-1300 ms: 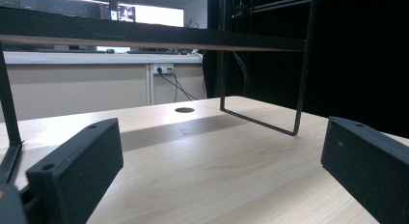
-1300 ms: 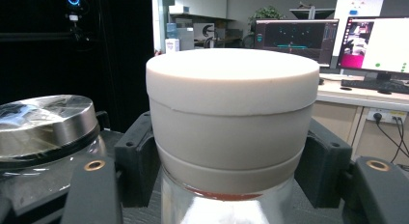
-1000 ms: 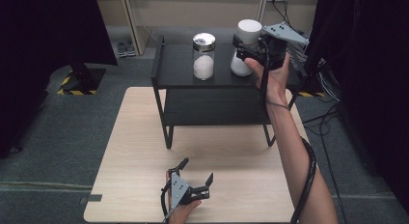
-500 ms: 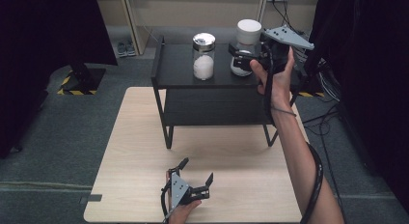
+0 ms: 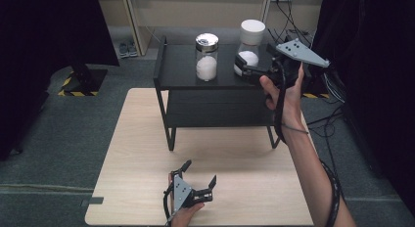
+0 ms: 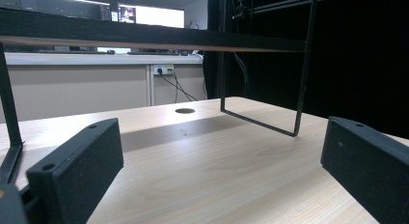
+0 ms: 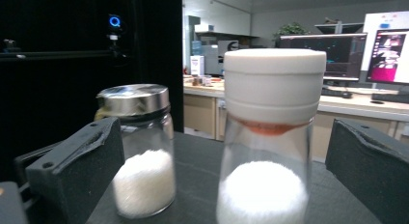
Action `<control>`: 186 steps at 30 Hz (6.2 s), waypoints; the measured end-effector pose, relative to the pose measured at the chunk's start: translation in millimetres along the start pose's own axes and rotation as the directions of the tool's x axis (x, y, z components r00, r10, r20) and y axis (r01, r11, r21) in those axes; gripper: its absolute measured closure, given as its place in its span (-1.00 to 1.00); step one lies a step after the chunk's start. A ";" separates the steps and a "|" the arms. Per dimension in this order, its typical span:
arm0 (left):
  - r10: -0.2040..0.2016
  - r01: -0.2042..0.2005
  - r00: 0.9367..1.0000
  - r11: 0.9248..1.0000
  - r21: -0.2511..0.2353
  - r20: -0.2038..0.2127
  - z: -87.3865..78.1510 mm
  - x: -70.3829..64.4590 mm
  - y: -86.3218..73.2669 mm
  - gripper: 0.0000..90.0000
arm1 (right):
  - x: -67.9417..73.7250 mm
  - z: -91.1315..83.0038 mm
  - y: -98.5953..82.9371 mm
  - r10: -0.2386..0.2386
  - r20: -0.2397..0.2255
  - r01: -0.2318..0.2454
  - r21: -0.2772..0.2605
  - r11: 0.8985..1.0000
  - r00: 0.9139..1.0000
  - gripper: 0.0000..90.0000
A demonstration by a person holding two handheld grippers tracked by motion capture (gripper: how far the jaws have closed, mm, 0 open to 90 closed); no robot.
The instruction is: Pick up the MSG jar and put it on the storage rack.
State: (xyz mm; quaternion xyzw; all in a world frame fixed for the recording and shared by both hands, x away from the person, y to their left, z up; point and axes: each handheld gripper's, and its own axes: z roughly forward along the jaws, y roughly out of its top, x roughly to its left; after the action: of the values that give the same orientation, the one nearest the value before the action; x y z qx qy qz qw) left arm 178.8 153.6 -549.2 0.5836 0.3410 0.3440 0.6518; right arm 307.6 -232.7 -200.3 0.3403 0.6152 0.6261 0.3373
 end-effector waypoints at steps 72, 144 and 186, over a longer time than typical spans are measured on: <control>-0.002 0.002 1.000 1.000 -0.004 0.000 -0.3 0.3 -0.5 -0.99 | 16.6 -117.2 -223.7 -0.026 -0.080 0.027 0.002 1.000 0.996 -1.00; -0.009 0.009 1.000 1.000 0.003 0.003 0.1 0.9 0.5 -0.98 | 31.1 -130.1 -309.7 0.001 -0.048 0.002 0.066 0.998 0.999 -1.00; -0.004 0.004 1.000 1.000 0.003 0.011 -0.2 1.4 0.5 -0.98 | 32.3 -132.4 -309.7 0.010 -0.035 -0.008 0.069 0.998 0.999 -1.00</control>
State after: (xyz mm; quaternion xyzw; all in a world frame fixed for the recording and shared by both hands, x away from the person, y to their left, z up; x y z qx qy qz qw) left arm 179.3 154.9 -548.8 0.5857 0.3394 0.3389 0.6534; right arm 179.9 -272.4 -511.2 0.3433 0.6408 0.6120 0.3114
